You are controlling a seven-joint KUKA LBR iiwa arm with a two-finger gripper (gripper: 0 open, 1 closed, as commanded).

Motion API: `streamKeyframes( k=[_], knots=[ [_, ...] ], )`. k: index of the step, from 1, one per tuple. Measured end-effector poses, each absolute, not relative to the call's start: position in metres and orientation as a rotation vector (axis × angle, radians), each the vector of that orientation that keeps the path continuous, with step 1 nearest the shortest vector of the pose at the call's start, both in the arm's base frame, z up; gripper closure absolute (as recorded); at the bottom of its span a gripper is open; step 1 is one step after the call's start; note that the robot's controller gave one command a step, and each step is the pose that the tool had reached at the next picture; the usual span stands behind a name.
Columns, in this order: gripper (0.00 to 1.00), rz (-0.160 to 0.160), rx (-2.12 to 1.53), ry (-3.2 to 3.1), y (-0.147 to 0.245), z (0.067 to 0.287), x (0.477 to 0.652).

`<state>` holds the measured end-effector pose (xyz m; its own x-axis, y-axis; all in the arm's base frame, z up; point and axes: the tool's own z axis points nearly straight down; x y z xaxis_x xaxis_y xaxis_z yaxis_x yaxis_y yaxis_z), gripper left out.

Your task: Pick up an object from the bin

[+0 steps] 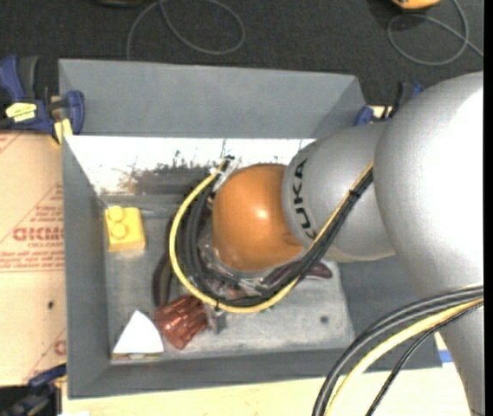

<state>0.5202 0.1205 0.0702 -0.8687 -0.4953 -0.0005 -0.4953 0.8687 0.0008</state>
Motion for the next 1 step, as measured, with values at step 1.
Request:
streamKeyframes(
  k=[1],
  knots=[
    [1.0, 0.001, -0.807, 3.033, 0.1352, 0.0784, 0.5291]
  ],
)
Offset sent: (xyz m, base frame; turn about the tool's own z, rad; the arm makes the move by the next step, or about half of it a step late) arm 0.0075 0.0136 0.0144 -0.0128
